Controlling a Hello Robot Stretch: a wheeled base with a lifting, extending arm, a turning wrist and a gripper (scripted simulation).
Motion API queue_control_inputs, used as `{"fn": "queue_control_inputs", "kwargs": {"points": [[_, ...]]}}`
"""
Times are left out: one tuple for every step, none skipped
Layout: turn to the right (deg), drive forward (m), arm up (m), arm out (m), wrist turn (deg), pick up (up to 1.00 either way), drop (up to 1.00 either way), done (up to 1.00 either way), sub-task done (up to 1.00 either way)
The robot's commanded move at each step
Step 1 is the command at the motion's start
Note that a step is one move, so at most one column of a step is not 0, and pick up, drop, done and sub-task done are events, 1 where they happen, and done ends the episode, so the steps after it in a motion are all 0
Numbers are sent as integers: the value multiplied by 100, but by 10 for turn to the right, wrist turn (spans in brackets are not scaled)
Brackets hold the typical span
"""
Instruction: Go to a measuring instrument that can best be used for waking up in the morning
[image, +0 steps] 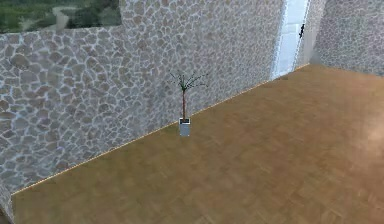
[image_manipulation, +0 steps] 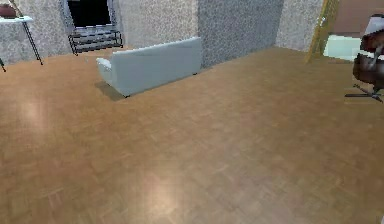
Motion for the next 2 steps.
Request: {"fn": "queue_control_inputs", "kwargs": {"points": [[-450, 0, 0, 0, 0, 0, 0, 0, 0], [0, 25, 0, 0, 0, 0, 0, 0, 0]]}}
